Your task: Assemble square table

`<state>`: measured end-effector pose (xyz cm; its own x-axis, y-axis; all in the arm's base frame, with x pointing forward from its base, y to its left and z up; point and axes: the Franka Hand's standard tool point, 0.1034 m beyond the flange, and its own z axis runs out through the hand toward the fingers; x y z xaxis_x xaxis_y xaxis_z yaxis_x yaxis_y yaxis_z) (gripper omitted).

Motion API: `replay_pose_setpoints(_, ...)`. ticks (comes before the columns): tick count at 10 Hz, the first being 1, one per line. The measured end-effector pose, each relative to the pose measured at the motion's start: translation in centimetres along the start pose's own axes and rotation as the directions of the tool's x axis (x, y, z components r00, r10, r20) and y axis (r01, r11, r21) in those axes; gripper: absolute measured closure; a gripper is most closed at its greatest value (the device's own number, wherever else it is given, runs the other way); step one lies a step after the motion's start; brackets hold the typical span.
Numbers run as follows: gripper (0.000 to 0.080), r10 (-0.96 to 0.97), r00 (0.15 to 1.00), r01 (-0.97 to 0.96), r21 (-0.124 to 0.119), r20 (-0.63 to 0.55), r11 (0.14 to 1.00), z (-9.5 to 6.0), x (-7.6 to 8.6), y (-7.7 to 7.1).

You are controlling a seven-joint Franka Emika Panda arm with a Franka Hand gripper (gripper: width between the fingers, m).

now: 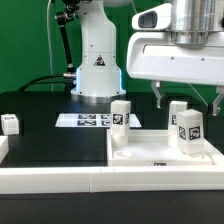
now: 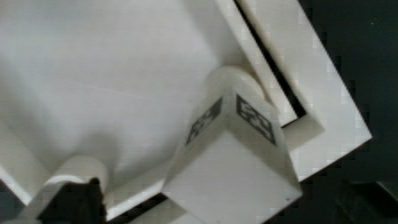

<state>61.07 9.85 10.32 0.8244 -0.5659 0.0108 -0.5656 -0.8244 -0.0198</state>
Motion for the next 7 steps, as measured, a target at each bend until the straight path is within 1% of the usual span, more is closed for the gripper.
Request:
replay_pose_setpoints(2, 0.0151, -0.005, 1.000, 0.005, 0.003, -0.005, 1.000, 0.0, 0.0, -0.1)
replay_pose_setpoints(3, 0.0151, -0.044, 0.998, 0.045, 0.036, -0.044, 0.998, 0.2, 0.1, -0.5)
replay_pose_setpoints(4, 0.0151, -0.084, 0.994, 0.088, 0.061, -0.066, 0.994, 0.4, 0.0, -0.8)
replay_pose_setpoints(5, 0.0151, -0.130, 0.988, 0.136, 0.071, -0.084, 0.988, 0.4, 0.3, -1.0)
replay_pose_setpoints(7, 0.0151, -0.223, 0.968, 0.233, 0.081, -0.112, 0.969, 0.5, 0.5, -1.2)
